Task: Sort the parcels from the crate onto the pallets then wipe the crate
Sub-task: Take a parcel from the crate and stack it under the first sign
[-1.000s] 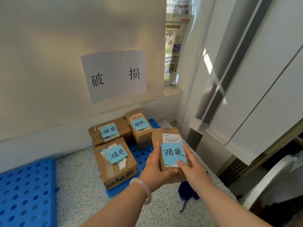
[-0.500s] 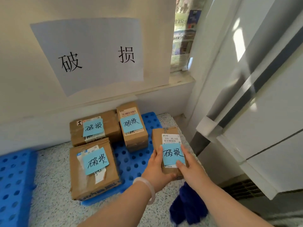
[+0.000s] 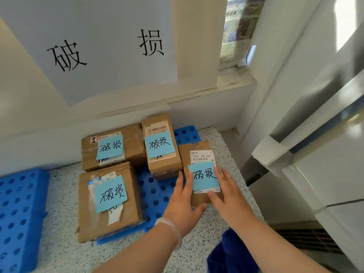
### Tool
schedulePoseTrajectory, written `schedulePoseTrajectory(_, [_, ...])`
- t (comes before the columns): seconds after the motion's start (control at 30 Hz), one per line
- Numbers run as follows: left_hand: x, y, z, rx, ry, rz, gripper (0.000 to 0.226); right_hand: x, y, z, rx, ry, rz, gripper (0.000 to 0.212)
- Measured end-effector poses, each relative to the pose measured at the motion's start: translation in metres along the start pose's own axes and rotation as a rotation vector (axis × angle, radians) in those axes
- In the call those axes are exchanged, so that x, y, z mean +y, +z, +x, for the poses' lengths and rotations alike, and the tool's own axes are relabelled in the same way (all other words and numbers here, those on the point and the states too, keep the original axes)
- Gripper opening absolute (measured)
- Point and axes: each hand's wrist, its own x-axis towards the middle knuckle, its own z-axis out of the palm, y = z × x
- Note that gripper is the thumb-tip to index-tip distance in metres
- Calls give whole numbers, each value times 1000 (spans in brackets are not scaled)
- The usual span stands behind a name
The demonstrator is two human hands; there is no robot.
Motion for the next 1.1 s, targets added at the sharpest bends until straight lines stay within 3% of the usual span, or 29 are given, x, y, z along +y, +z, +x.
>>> schedulePoseTrajectory(0.23, [-16,8,-31,-35,181,381,80,9,23,-44,103,-164,-363,72])
schedulePoseTrajectory(0.4, [-12,5,-28,-102,152,436,87,11,29,-38,83,-179,-632,94])
schedulePoseTrajectory(0.47, [-10,0,-18,-99,117,425,83,9,28,-25,64,-196,-601,101])
schedulePoseTrajectory(0.63, [-9,-6,-3,-92,64,393,74,-6,14,-6,-40,-194,-616,93])
schedulePoseTrajectory(0.83, [-12,-3,-32,-77,186,307,76,4,19,-32,46,-236,-589,82])
schedulePoseTrajectory(1.1, [-10,-2,-6,-47,135,226,76,-4,11,-3,2,-277,-542,83])
